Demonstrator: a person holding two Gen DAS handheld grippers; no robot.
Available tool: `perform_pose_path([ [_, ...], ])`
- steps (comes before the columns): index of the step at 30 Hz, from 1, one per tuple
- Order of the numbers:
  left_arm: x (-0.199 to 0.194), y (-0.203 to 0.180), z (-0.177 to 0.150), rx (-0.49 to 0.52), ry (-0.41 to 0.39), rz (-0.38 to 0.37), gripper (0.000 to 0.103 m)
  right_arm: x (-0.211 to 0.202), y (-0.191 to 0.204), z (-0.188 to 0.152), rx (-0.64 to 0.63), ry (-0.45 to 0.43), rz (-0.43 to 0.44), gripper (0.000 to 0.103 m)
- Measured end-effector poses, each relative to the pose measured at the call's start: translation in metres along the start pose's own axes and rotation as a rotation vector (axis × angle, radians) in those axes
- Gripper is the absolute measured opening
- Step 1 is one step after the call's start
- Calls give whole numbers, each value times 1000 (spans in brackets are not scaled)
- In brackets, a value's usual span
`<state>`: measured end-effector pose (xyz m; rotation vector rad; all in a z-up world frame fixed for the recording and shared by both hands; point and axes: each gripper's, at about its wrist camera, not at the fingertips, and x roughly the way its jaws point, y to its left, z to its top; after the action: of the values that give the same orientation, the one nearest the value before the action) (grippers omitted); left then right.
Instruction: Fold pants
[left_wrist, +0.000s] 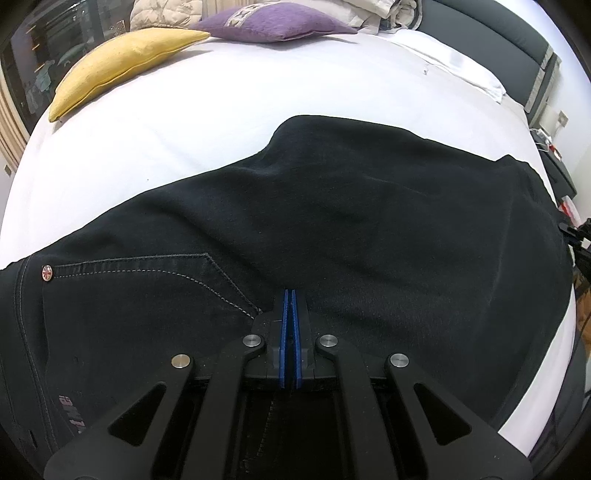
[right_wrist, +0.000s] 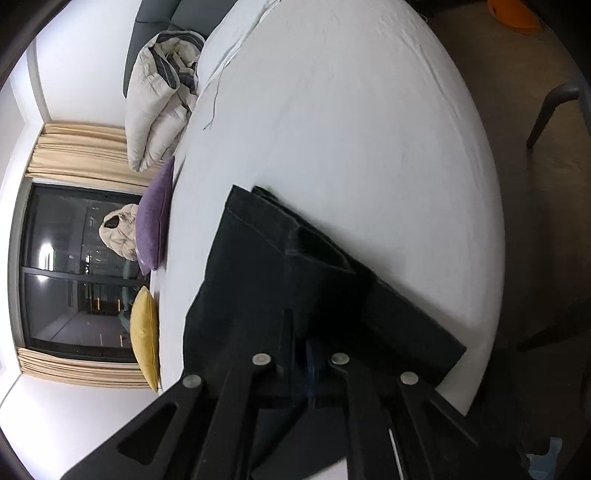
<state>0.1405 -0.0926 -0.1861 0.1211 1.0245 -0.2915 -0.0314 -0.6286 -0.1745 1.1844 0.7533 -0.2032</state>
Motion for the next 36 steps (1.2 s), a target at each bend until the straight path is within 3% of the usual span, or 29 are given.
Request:
perform_pose_path([
  [7,-3,4,-8,107,-33,5,2,-40,1,-22,-27,-56,-13,4],
  [12,-6,7,-10,130,-24,-11,2,-23,-40,-26,49,-39,-52,2],
  [19,-12,6,-15,206,-6,10,2,-40,-33,-21,38,-91,-45,3],
  [26,-24,8,-23,242,-16,78,2,-30,-52,-19,87,-25,-23,4],
  [27,-31,10,-24,218,-26,73,2,-37,-46,-20,65,-25,-58,13],
  [29,-49,7,-29,177,-61,35,2,-56,-29,-24,-27,-73,-237,25],
  [30,-55,2,-31,173,-72,16,2,-66,-19,-27,-71,-101,-292,25],
  [32,-64,-16,-40,201,-87,-27,2,-72,6,-36,-160,-87,-244,24],
  [36,-37,-40,-52,247,2,-35,2,-33,97,-92,-532,89,-157,24],
])
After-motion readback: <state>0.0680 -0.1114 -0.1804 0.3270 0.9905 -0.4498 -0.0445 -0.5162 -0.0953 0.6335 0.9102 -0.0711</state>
